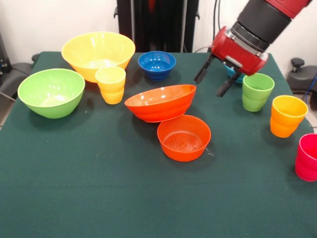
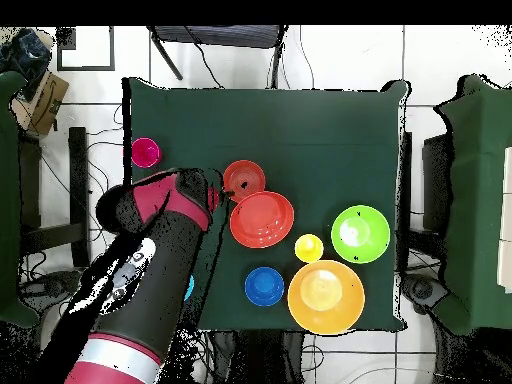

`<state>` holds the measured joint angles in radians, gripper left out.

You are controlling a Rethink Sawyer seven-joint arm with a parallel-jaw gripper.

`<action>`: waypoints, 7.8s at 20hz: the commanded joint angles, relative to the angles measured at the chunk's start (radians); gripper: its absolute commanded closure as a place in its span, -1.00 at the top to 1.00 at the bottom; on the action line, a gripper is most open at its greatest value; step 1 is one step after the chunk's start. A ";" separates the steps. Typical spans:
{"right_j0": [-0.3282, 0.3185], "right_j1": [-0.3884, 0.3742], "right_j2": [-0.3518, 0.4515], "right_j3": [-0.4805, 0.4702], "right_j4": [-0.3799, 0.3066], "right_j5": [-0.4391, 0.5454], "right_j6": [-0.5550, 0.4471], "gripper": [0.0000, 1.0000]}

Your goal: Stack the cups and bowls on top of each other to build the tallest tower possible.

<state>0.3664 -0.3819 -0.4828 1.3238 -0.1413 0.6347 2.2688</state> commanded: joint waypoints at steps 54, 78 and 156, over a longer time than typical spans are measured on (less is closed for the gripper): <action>-0.200 -0.055 0.306 0.198 -0.159 -0.255 -0.056 1.00; -0.211 -0.051 0.326 0.191 -0.187 -0.290 -0.046 -1.00; -0.160 0.003 0.357 -0.059 -0.152 -0.017 -0.079 -1.00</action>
<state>0.2032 -0.4180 -0.2272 1.3116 -0.2625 0.4915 2.2688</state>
